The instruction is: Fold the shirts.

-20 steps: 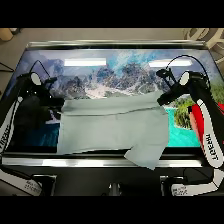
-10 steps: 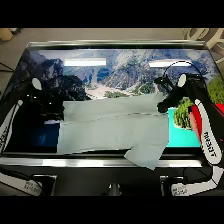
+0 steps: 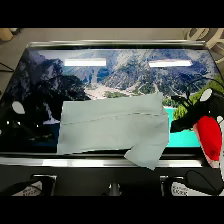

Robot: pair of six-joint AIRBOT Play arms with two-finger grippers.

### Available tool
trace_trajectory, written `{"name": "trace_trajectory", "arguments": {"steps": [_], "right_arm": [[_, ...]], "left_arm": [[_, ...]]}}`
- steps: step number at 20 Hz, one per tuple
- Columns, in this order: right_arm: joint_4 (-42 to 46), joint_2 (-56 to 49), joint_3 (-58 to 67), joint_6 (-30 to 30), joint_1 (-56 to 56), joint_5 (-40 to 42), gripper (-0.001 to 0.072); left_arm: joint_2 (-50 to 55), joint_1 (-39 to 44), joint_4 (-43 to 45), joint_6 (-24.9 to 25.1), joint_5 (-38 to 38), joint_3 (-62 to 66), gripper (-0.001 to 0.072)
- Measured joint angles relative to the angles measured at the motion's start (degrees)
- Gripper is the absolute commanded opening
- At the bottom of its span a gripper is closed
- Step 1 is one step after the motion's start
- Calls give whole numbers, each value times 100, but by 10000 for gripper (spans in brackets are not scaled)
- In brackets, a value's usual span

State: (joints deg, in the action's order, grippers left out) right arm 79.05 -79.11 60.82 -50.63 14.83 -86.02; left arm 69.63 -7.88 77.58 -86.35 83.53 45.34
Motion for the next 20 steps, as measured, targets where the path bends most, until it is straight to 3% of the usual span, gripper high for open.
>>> {"name": "trace_trajectory", "arguments": {"steps": [7, 9, 10, 11, 12, 14, 20], "right_arm": [[-46, 522, -651, 125, 98, 240, 439], [-70, 553, -787, 109, 101, 306, 510], [-109, 566, -883, 101, 103, 339, 510], [-164, 570, -988, 109, 111, 350, 510], [-227, 577, -1108, 133, 111, 361, 510], [-341, 581, -1351, 181, 109, 409, 508], [-713, 588, -2041, 269, 109, 728, 490]], "left_arm": [[-531, 15, -684, -2, -1012, -1340, 447], [-535, 61, -785, -24, -1119, -1416, 445], [-527, 74, -824, -46, -1176, -1443, 435], [-507, 87, -866, -46, -1248, -1462, 332], [-483, 98, -911, -44, -1362, -1480, 154], [-452, 107, -909, -26, -1563, -1499, 27], [-527, 125, -883, 7, -1823, -1443, 26]]}}
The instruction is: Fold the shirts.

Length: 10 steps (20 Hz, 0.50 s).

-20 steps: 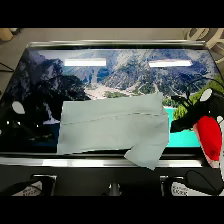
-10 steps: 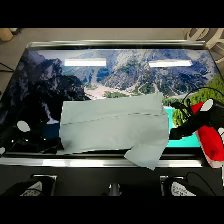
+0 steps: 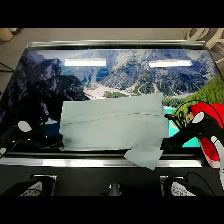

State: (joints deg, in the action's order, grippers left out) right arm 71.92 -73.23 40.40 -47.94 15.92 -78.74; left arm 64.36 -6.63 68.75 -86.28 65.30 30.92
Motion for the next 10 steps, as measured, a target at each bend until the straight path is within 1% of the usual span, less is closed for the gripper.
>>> {"name": "trace_trajectory", "arguments": {"steps": [2, 4, 5, 6, 7, 10], "right_arm": [[-103, 11, -155, 0, 4, 98, 484], [-205, 39, -295, -44, 4, 184, 419], [-284, 63, -376, -50, 4, 269, 360], [-420, 74, -461, -59, 2, 348, 208], [-452, 79, -538, -59, 2, 485, 29], [-485, 214, -654, -111, -11, 658, 15]], "left_arm": [[-46, -2, 55, 15, -42, 22, 26], [-83, -2, 81, 17, -35, 39, 26], [-92, -9, 76, 17, -15, 44, 26], [-103, -11, 59, 17, -11, 48, 26], [-109, -11, 48, 17, 26, 48, 26], [-118, -11, 24, 17, 37, 55, 26]]}}
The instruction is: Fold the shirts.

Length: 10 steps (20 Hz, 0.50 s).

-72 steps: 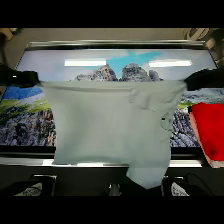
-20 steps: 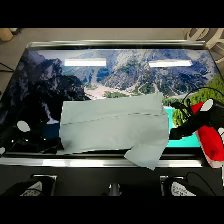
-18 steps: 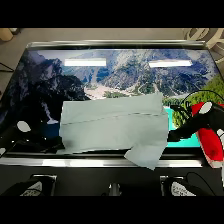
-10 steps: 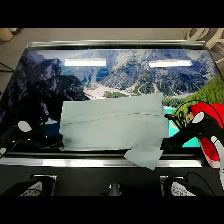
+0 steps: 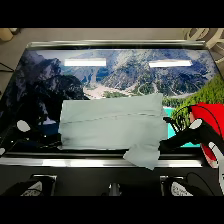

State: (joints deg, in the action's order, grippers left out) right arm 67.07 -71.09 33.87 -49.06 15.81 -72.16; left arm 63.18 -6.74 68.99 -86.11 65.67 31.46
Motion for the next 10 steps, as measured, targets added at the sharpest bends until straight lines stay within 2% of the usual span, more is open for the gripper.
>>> {"name": "trace_trajectory", "arguments": {"steps": [6, 10], "right_arm": [[-83, 820, 688, -2, 15, -87, 12], [-437, 761, 1718, 15, 2, 151, 12]], "left_arm": [[-129, 2, -26, 175, 160, 573, 24], [-87, 2, -42, 186, 313, 1591, 23]]}}
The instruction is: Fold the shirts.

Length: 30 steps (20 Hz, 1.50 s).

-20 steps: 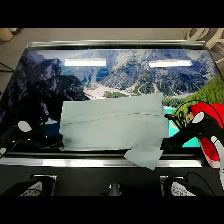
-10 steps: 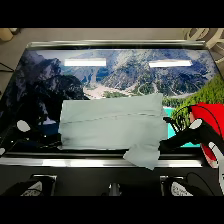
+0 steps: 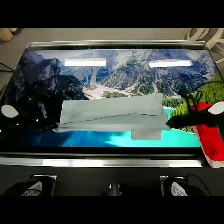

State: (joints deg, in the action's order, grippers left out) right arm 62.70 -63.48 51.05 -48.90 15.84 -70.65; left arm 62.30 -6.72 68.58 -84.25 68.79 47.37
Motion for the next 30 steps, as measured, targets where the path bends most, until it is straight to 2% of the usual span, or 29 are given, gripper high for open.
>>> {"name": "trace_trajectory", "arguments": {"steps": [3, 8, 13, 14, 15, 16, 17, 18, 26, 29, 30], "right_arm": [[-393, -599, 787, 15, -11, 621, 12], [-699, -2103, 2037, 105, -372, 1469, 13], [-763, -3121, 2570, -225, -614, 1991, 26], [-772, -3246, 2608, -269, -647, 2013, 163], [-772, -3342, 2636, -262, -673, 2017, 380], [-772, -3390, 2667, -208, -684, 2009, 514], [-769, -3399, 2704, -144, -675, 1971, 585], [-774, -3381, 2750, -66, -632, 1871, 715], [-785, -3606, 2881, 55, 96, 426, 720], [-942, -3882, 2887, -13, -11, 293, 713], [-1029, -3960, 2887, -46, -96, 297, 625]], "left_arm": [[479, 7, -2, -70, -79, 804, 24], [1930, 7, -50, -118, -184, 2232, 25], [3077, 4, -188, -339, -216, 3150, 27], [3261, 9, -212, -382, -208, 3222, 102], [3397, 9, -234, -411, -179, 3272, 336], [3510, 2, -243, -428, -164, 3314, 598], [3578, -17, -258, -448, -120, 3357, 615], [3620, -50, -256, -466, -44, 3427, 600], [3014, -92, 57, -601, 205, 3836, 598], [2688, 208, 72, -614, 162, 3862, 597], [2603, 341, 94, -616, 129, 3864, 598]]}}
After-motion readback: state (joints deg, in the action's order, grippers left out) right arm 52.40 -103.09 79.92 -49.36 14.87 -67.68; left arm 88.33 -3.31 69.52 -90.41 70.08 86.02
